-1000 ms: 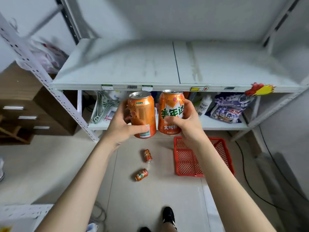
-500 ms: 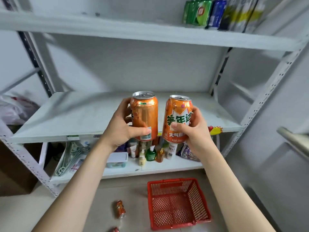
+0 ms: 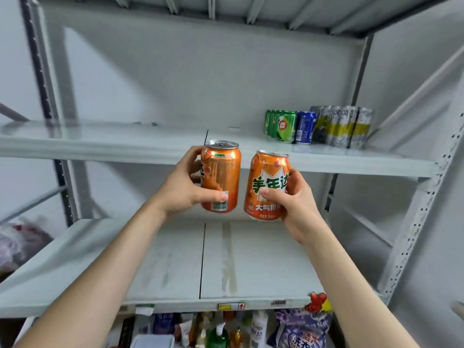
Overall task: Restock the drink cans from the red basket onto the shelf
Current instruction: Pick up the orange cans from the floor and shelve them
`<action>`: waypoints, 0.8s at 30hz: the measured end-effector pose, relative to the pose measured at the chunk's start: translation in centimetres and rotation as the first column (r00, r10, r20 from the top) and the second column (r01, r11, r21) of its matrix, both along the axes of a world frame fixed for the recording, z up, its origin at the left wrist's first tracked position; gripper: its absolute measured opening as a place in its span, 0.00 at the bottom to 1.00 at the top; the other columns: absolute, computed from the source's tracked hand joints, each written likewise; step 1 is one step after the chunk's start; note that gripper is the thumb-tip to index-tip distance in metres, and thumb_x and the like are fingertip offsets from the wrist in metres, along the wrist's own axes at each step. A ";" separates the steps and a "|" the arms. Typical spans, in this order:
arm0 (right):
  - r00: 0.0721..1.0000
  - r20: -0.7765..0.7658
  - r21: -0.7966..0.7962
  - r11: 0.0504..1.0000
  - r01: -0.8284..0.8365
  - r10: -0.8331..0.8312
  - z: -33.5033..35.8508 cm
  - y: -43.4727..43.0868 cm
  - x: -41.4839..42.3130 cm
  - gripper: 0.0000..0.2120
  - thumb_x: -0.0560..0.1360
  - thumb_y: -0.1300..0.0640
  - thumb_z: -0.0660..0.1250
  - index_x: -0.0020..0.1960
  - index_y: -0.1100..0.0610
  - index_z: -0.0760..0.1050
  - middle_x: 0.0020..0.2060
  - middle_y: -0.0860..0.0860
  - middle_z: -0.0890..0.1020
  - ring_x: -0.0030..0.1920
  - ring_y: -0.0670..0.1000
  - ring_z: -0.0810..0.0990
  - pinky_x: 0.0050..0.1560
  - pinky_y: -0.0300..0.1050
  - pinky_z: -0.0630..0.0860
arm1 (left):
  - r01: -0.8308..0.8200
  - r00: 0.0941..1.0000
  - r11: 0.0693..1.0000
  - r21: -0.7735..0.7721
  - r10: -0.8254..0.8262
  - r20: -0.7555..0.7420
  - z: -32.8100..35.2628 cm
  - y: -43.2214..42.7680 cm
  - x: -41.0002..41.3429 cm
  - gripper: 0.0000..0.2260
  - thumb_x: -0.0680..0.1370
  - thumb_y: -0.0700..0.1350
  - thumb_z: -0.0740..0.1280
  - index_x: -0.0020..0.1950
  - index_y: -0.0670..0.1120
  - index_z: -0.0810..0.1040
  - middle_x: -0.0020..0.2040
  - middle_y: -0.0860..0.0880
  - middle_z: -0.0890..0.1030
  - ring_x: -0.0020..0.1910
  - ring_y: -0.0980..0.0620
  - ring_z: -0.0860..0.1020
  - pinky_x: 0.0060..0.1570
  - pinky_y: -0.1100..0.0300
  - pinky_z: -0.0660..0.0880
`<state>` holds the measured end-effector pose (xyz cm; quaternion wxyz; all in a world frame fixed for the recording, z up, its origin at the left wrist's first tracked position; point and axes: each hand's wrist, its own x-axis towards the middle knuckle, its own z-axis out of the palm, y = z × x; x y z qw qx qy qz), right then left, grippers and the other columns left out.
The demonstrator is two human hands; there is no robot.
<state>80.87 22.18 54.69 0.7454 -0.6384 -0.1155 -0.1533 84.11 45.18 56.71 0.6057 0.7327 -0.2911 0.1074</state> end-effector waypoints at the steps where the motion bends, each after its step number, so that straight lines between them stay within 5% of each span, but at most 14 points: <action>1: 1.000 0.010 0.019 1.000 -0.005 0.005 0.9 -0.2 1.2 0.42 0.57 0.65 0.80 0.67 0.55 0.69 0.56 0.54 0.82 0.54 0.54 0.83 0.51 0.52 0.81 | 0.006 1.000 1.000 0.009 -0.006 0.006 1.0 -0.3 1.2 0.40 0.52 0.49 0.82 0.61 0.60 0.71 0.59 0.52 0.79 0.53 0.54 0.81 0.45 0.60 0.80; 5: 0.999 0.049 0.084 0.996 -0.009 0.005 4.0 -1.7 5.8 0.42 0.56 0.64 0.79 0.67 0.55 0.69 0.57 0.55 0.82 0.55 0.55 0.83 0.52 0.54 0.80 | 0.014 0.999 0.999 0.033 -0.015 0.033 4.6 -1.7 6.1 0.37 0.57 0.40 0.80 0.63 0.55 0.71 0.57 0.50 0.79 0.46 0.54 0.83 0.41 0.59 0.80; 12: 0.998 0.065 0.091 0.996 -0.015 0.009 8.9 -4.7 13.3 0.37 0.65 0.69 0.76 0.70 0.57 0.67 0.58 0.56 0.81 0.57 0.57 0.81 0.56 0.58 0.79 | -0.026 0.999 0.999 0.031 0.025 0.036 9.6 -4.3 13.7 0.40 0.60 0.34 0.81 0.66 0.54 0.70 0.59 0.47 0.78 0.53 0.46 0.82 0.43 0.54 0.81; 24: 0.999 -0.006 -0.029 0.999 -0.031 0.031 14.2 -6.2 23.9 0.28 0.66 0.68 0.75 0.63 0.56 0.71 0.52 0.53 0.82 0.50 0.54 0.81 0.45 0.51 0.79 | -0.171 0.984 0.985 0.002 0.171 -0.041 11.7 -6.6 24.4 0.38 0.63 0.33 0.80 0.66 0.55 0.68 0.60 0.47 0.77 0.55 0.47 0.80 0.49 0.47 0.81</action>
